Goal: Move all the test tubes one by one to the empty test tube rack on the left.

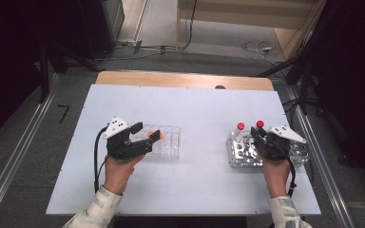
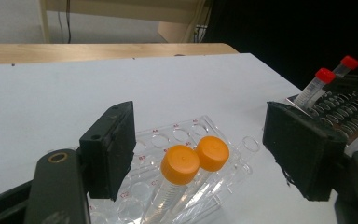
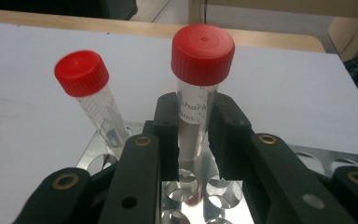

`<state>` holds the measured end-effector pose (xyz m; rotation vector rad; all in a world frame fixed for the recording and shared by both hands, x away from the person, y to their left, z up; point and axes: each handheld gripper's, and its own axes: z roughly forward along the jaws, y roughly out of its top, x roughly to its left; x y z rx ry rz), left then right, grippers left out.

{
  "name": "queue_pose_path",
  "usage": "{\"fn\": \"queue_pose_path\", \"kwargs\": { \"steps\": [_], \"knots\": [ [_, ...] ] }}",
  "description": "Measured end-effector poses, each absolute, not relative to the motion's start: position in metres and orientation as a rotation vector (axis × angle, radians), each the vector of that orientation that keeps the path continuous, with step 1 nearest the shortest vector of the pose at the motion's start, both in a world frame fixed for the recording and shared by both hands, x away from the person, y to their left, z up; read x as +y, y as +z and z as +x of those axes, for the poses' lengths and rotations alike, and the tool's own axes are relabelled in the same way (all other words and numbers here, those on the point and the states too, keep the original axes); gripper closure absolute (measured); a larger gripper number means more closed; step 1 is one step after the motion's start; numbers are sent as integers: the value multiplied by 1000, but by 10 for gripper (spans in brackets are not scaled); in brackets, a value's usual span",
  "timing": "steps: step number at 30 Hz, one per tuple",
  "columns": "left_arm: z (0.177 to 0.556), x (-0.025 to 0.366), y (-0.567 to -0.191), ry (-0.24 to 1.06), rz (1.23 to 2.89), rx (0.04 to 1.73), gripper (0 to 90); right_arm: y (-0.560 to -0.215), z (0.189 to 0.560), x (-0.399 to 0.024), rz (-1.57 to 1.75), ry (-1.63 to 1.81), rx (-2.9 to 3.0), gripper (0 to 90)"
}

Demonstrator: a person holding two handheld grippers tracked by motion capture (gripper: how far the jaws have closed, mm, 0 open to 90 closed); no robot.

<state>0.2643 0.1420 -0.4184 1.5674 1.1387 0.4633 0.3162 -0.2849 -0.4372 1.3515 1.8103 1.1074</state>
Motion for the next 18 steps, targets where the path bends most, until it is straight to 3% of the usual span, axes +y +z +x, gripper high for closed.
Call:
{"fn": "queue_pose_path", "kwargs": {
  "steps": [11,18],
  "knots": [
    [263,141,-417,472,1572,1135,234,-401,296,-291,1271,1197,1738,711],
    [262,141,-415,479,1566,1132,233,-398,284,-292,1261,1216,1784,711]
  ]
}}
